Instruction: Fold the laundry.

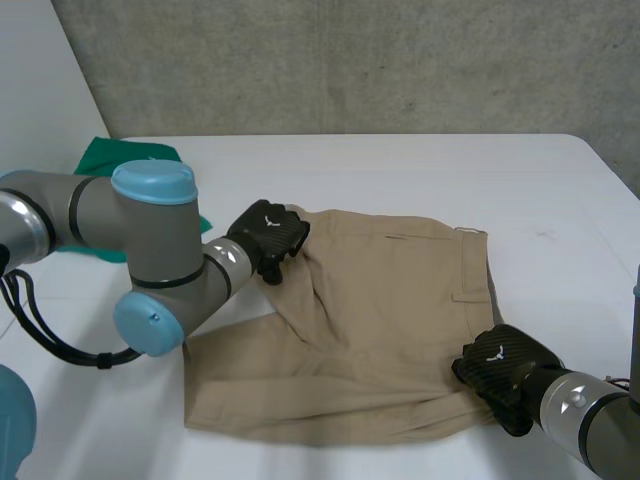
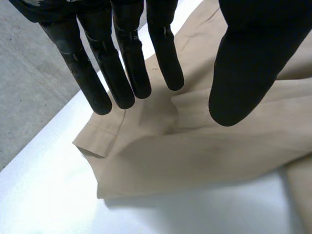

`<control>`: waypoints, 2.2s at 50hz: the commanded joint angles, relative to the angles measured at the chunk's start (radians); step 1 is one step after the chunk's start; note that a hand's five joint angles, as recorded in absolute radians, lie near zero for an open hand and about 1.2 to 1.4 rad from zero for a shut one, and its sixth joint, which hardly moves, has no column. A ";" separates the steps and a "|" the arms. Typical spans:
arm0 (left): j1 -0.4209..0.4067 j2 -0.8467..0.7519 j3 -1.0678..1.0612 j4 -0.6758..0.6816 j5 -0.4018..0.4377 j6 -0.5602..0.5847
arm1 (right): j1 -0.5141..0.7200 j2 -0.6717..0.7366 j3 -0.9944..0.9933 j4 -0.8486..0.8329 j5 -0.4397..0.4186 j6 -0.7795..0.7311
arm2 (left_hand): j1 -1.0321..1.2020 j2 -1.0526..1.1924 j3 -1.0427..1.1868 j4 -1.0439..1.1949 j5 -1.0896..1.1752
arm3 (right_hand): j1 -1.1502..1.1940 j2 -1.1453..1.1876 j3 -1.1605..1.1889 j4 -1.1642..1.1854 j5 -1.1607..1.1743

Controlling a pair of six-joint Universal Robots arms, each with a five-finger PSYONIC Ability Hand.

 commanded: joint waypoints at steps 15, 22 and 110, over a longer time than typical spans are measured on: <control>-0.015 -0.018 -0.005 0.059 0.004 0.000 | 0.003 0.000 0.015 -0.008 0.000 0.000 | -0.195 -0.191 -0.191 -0.191 -0.185 | 0.399 0.216 0.215 0.207 0.237; -0.016 -0.041 0.023 0.059 0.002 0.005 | 0.001 0.000 0.015 -0.008 -0.002 0.000 | -0.180 -0.177 -0.176 -0.176 -0.171 | 0.399 0.216 0.215 0.207 0.237; -0.026 -0.119 0.047 0.049 -0.085 0.019 | -0.012 0.023 0.037 -0.041 0.000 -0.002 | 0.583 0.586 0.587 0.587 0.592 | 0.399 0.216 0.215 0.207 0.237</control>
